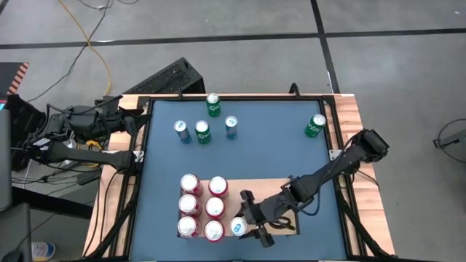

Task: Place canned beverage on shelf
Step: Put the right blue soda can on the shelf

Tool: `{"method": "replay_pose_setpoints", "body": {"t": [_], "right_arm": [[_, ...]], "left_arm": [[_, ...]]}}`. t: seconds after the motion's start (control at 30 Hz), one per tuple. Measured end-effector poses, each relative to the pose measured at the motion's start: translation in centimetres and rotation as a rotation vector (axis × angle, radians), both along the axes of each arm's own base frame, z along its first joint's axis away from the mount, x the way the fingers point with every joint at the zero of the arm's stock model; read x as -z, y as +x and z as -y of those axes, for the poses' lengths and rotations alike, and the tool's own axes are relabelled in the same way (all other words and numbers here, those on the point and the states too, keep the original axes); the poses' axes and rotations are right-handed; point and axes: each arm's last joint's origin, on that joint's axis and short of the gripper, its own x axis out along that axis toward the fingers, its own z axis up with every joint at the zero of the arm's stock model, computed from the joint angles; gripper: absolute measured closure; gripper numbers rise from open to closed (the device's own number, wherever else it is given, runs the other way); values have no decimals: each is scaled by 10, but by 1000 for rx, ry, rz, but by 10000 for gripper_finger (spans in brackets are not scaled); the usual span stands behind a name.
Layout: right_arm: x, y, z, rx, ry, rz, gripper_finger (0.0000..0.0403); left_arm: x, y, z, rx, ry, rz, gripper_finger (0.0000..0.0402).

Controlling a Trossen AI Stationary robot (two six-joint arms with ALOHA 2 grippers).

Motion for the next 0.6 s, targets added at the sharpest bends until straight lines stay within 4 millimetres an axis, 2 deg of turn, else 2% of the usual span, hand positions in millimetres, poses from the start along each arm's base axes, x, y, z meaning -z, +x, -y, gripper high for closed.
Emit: {"method": "replay_pose_setpoints", "body": {"t": [0.6], "right_arm": [[0,0,0,-11,15,-9,132]], "left_arm": [[0,0,0,0,1,-1,93]]}}
